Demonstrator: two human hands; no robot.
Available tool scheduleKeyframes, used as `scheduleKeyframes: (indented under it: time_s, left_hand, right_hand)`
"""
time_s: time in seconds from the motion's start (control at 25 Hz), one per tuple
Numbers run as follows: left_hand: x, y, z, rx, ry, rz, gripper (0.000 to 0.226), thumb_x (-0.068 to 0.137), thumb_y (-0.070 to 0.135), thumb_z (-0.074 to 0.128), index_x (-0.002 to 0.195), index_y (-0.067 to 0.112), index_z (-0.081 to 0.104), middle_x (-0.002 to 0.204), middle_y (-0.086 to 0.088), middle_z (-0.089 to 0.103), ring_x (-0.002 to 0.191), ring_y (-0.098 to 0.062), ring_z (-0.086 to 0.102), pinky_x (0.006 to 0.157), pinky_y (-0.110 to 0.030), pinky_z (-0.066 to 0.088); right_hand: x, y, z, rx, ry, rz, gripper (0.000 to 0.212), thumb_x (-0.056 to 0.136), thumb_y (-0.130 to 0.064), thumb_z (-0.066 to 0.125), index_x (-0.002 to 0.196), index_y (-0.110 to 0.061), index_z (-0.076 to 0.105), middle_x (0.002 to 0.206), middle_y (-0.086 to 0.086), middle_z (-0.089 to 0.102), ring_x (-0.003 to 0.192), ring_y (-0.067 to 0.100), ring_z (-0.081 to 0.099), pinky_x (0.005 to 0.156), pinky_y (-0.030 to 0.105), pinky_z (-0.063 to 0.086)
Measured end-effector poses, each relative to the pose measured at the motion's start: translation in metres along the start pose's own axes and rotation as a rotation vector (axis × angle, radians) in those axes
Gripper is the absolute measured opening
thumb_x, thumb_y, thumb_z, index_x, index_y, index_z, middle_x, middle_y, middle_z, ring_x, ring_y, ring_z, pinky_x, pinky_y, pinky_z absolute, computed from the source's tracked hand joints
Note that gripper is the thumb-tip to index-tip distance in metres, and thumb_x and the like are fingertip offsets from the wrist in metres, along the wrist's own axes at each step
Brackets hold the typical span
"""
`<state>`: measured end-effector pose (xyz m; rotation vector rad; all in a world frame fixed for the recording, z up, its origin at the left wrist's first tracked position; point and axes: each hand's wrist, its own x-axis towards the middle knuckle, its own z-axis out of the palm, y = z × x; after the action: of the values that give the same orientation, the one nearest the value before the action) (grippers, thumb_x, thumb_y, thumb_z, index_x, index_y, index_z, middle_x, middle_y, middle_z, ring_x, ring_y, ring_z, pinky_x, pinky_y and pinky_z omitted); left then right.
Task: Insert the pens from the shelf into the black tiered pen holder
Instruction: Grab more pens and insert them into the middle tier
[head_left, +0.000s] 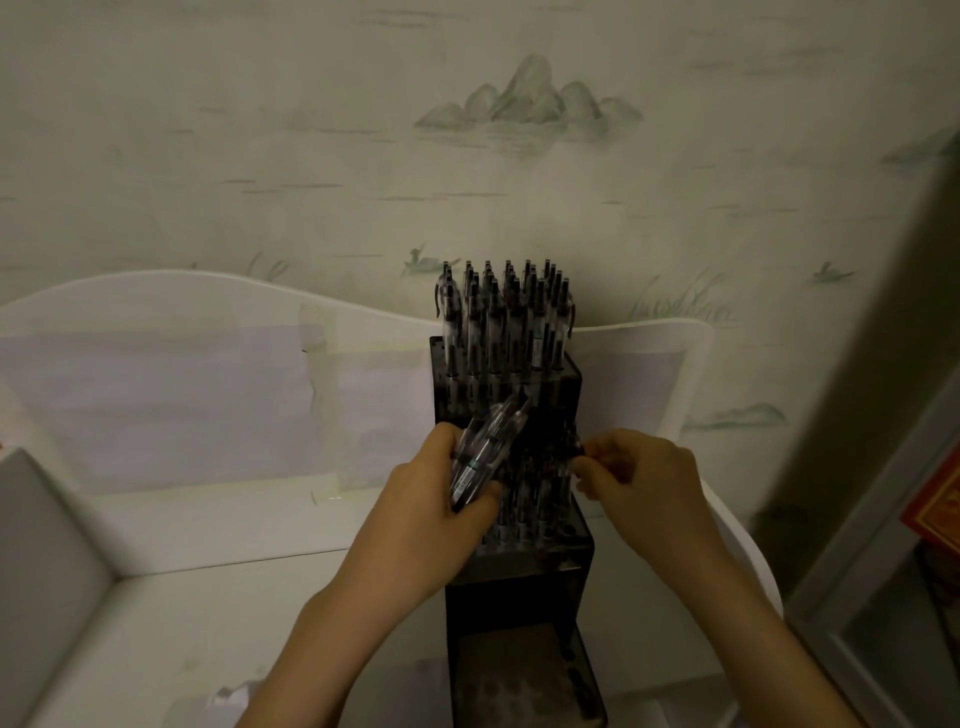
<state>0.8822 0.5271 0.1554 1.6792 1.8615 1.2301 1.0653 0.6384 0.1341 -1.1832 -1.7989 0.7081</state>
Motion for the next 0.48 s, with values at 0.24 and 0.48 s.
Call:
scheduleKeyframes:
  time_s: [0.24,0.48]
  left_hand:
    - [-0.004,-0.005,0.000,-0.012,-0.016,0.004,0.019,0.090,0.024,0.063,0.101,0.028,0.048,0.077,0.010,0.062,0.059,-0.004,0.060,0.052,-0.027,0.052]
    - [-0.008,-0.009,0.000,-0.027,-0.039,0.004,0.019,0.090,0.024,0.063,0.101,0.027,0.048,0.080,0.011,0.062,0.057,-0.001,0.060,0.050,-0.023,0.052]
  right_hand:
    - [-0.004,-0.002,-0.004,-0.125,-0.112,0.030,0.023,0.082,-0.020,0.075,0.068,-0.034,0.064,0.067,-0.007,0.071,0.062,0.002,0.067,0.067,0.022,0.057]
    - [-0.014,-0.006,-0.003,-0.156,-0.027,-0.029,0.011,0.081,-0.022,0.076,0.090,-0.027,0.071,0.079,-0.012,0.070,0.067,-0.006,0.061,0.062,-0.001,0.043]
